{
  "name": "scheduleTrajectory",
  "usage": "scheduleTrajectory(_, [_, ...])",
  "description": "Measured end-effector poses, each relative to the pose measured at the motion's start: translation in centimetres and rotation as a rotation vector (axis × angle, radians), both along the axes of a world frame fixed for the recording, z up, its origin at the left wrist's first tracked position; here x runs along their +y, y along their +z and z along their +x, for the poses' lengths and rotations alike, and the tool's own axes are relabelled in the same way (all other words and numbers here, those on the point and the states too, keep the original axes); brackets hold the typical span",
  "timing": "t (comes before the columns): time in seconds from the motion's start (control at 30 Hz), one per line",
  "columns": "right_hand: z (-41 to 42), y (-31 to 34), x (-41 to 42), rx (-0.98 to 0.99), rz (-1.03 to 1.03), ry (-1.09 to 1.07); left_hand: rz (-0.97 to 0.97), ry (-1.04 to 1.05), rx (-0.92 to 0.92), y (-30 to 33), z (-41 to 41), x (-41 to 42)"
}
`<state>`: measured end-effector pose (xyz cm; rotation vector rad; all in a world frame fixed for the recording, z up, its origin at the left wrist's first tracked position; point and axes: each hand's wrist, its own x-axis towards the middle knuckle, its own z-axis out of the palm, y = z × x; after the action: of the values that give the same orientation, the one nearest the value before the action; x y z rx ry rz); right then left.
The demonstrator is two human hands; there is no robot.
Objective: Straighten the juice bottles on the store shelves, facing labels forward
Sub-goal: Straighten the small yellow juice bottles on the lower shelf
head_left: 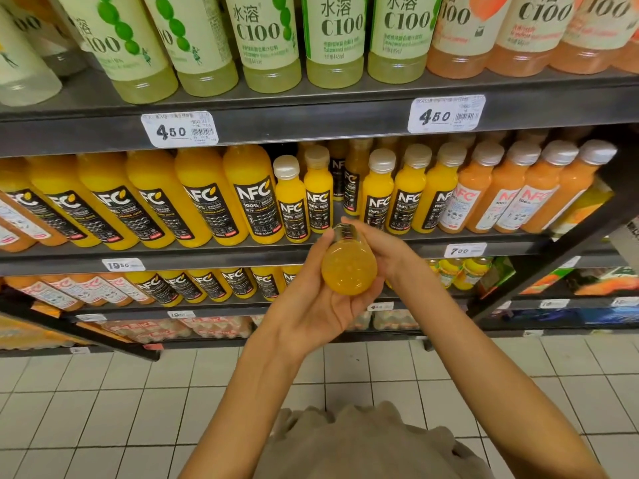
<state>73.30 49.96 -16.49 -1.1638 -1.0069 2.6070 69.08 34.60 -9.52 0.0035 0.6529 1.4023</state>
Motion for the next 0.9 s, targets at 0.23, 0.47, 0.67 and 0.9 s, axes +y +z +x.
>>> scheduleTrajectory(0.23, [-0.1, 3.6, 0.3, 0.246, -0.037, -0.128, 0.055, -0.066, 0.128, -0.5, 0.2, -0.2])
scheduleTrajectory(0.47, [1.3, 7.6, 0.7, 0.456, 0.524, -0.231, -0.010, 0.029, 0.964, -2.7, 0.3, -0.1])
scheduleTrajectory(0.67, [2.1, 6.0, -0.4, 0.503, 0.329, -0.133, -0.034, -0.039, 0.900, -4.5, 0.4, 1.1])
scheduleTrajectory(0.9, [2.9, 5.1, -1.6, 0.470, 0.600, -0.135, -0.014, -0.054, 1.221, -6.6, -0.4, 2.1])
